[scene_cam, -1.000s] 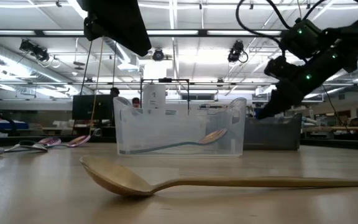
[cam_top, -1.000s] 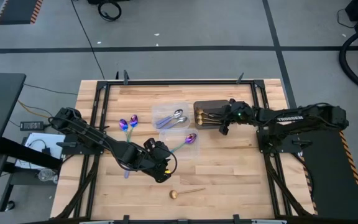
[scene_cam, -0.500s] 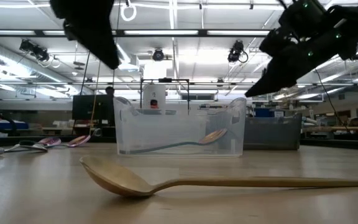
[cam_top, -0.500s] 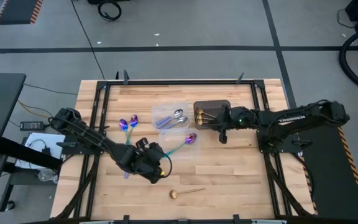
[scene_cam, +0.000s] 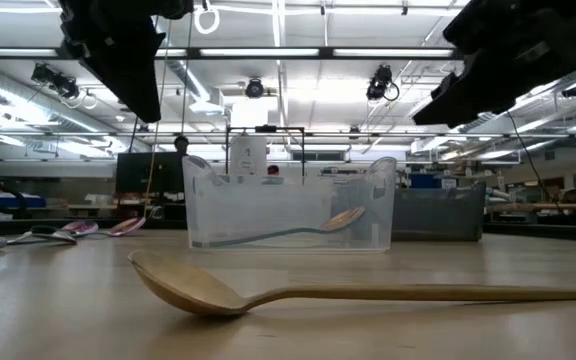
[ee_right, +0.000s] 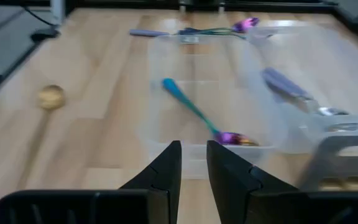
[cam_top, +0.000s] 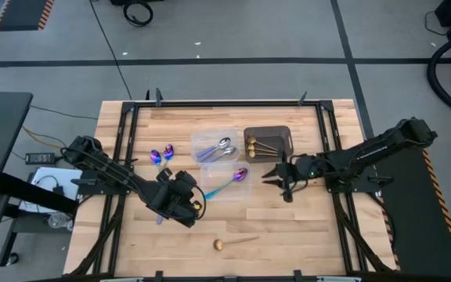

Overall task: Sort silverware by color (type)
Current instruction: Put the purple spoon into the bottom transparent bin

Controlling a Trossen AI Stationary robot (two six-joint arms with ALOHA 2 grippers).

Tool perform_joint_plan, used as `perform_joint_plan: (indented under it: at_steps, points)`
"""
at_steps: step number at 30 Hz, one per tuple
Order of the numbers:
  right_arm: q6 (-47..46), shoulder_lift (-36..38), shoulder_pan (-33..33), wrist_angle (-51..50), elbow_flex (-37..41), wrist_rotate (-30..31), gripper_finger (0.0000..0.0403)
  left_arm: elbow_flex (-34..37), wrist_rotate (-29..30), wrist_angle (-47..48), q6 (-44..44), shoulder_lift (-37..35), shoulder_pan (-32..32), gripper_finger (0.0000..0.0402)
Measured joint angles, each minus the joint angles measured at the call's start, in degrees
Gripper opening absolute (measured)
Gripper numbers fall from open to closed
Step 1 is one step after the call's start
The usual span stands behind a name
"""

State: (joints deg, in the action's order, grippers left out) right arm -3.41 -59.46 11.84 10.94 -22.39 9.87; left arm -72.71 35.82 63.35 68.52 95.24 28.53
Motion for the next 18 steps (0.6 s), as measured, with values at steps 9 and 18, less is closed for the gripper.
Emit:
perform_joint_plan:
  at_steps: [9, 18]
  points:
    - [-7.58, -1.22, 11.28, 1.72, -0.01, 2.26, 0.0086, 0.00, 0.41, -0.05, 13.36, 0.40, 2.66, 0.0078]
    - [-9.05, -6.64, 21.00, 9.08, 0.00, 9.96, 0.0086, 0.00, -1.36, 6.67, 26.38, 6.43, 3.14, 0.0078]
